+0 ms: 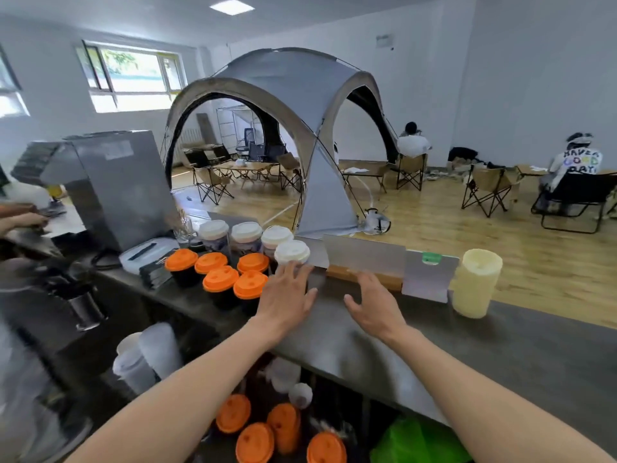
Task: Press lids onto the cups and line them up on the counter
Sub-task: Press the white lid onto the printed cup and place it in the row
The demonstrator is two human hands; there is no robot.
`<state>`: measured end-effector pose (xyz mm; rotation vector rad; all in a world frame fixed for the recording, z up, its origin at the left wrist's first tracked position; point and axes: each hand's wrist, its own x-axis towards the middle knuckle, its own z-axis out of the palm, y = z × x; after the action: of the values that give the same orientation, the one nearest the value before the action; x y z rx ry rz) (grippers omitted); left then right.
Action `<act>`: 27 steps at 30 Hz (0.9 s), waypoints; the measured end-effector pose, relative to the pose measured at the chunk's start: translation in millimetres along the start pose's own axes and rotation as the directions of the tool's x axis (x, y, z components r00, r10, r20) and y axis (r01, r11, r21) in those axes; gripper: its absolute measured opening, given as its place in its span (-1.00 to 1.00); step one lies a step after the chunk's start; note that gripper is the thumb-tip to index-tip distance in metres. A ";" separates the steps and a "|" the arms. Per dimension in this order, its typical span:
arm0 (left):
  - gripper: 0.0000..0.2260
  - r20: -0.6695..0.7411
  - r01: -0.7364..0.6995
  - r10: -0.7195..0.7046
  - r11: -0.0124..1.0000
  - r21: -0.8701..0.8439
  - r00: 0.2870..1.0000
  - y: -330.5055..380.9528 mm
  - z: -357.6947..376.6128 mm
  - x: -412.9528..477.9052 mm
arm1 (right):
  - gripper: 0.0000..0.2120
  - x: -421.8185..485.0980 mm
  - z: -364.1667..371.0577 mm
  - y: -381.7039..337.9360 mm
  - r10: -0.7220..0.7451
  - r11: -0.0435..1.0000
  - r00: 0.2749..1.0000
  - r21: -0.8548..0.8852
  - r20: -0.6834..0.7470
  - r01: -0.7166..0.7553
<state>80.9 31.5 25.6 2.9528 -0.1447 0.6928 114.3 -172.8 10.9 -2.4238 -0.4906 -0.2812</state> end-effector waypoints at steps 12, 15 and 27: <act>-0.43 0.034 0.039 -0.037 0.998 -0.049 0.999 -87.1 10.8 44.1 | -0.28 84.4 49.9 -74.4 -0.056 0.998 0.994 0.028 0.092 0.054; -0.43 0.058 0.053 -0.048 0.995 -0.090 0.997 -85.1 16.9 47.4 | -0.22 91.5 56.4 -72.0 -0.030 0.999 0.986 -0.018 0.164 0.033; -0.65 0.029 0.011 -0.001 0.928 -0.372 1.000 -17.3 13.0 47.3 | -0.31 44.7 8.9 -39.7 0.030 0.999 1.000 0.025 0.004 -0.030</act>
<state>130.8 43.8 33.8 2.5974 -0.2405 0.5500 139.1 -126.1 40.1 -2.4054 -0.4565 -0.2565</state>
